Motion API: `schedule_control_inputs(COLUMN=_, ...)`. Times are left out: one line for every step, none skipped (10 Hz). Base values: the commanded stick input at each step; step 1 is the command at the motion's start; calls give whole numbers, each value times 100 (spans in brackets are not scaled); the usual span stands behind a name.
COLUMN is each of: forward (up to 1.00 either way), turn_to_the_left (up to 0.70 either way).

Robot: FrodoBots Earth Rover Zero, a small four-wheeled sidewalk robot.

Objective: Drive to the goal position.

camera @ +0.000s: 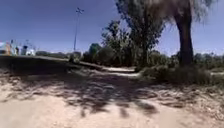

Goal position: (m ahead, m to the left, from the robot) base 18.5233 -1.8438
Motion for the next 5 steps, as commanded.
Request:
schedule_control_inputs(forward=85, turn_to_the_left=0)
schedule_control_inputs(forward=85, turn_to_the_left=0)
schedule_control_inputs(forward=85, turn_to_the_left=0)
schedule_control_inputs(forward=85, turn_to_the_left=0)
schedule_control_inputs(forward=85, turn_to_the_left=0)
